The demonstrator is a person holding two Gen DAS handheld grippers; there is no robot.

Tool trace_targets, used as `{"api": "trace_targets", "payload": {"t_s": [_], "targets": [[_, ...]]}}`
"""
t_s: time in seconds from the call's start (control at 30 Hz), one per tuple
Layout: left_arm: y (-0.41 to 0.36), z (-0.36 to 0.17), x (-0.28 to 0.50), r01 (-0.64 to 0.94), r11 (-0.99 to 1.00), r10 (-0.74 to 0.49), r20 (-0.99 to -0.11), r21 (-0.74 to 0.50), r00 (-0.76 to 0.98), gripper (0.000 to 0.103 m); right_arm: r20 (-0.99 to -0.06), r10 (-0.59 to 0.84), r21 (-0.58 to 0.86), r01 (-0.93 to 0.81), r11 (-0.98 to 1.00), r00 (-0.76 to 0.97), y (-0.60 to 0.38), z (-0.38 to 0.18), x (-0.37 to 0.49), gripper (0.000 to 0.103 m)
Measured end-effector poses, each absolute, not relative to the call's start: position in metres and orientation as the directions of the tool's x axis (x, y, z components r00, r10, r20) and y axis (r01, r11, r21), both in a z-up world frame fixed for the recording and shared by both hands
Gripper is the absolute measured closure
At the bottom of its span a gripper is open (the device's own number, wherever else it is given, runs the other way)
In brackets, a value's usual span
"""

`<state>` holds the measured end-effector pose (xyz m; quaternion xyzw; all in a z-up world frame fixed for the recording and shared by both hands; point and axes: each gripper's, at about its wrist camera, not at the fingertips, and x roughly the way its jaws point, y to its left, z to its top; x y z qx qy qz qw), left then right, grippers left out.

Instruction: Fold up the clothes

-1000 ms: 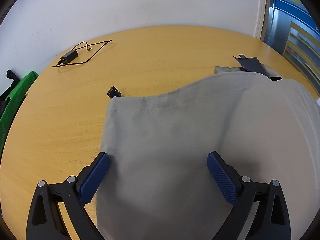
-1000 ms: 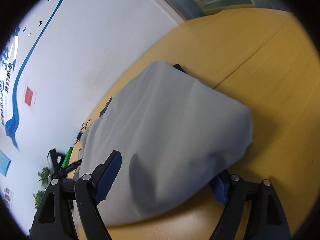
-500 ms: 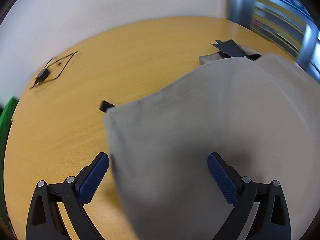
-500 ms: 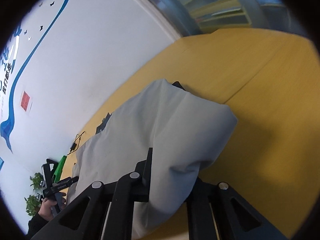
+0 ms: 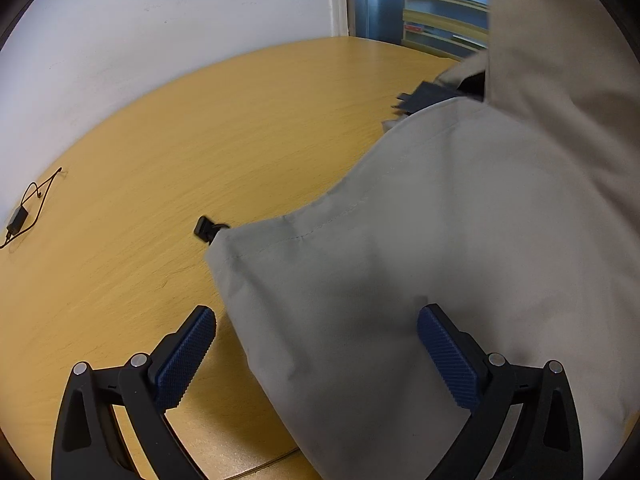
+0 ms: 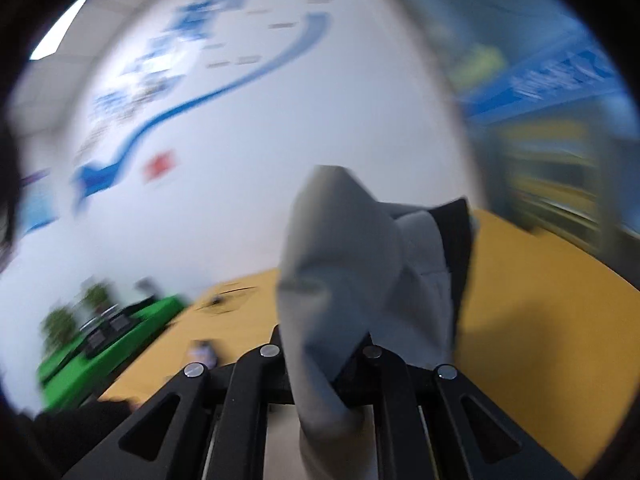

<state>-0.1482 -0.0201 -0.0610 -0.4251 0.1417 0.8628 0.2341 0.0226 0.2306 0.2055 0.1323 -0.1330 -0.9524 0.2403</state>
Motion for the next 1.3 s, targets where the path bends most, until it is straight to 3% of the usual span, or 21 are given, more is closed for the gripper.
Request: {"api": "trace_targets", "payload": {"t_s": [0.1,0.27,0.53,0.67,0.97,1.3], "targets": [[-0.023,-0.063,-0.151,-0.518,-0.855,0.292,-0.8,0.027,-0.524,0.0,-0.262,-0.674,0.347,0.584,-0.734,-0.691,0.148,0.172,0.033,0.094],[-0.022,-0.065,-0.152,-0.509,-0.861,0.314,-0.8,-0.012,-0.512,0.0,-0.439,-0.674,0.412,0.534,-0.738,-0.594,0.108,0.099,0.028,0.094],[-0.016,-0.067,-0.155,-0.509,-0.861,0.324,-0.791,-0.018,-0.519,0.0,-0.463,-0.738,0.422,0.61,-0.671,-0.491,0.09,0.067,0.034,0.092],[-0.016,-0.068,-0.159,-0.503,-0.864,0.326,-0.79,-0.026,-0.52,0.0,-0.544,-0.712,0.402,0.606,-0.686,-0.444,0.084,0.05,0.029,0.091],[-0.015,-0.069,-0.166,-0.45,-0.893,0.298,-0.782,-0.025,-0.547,0.0,-0.615,-0.7,0.339,0.679,-0.651,-0.363,0.081,0.052,0.015,0.085],[-0.071,-0.007,-0.166,-0.218,-0.976,0.169,-0.663,-0.009,-0.729,0.001,-0.71,-0.662,0.32,0.727,-0.607,-0.241,0.069,0.036,0.007,0.082]]}}
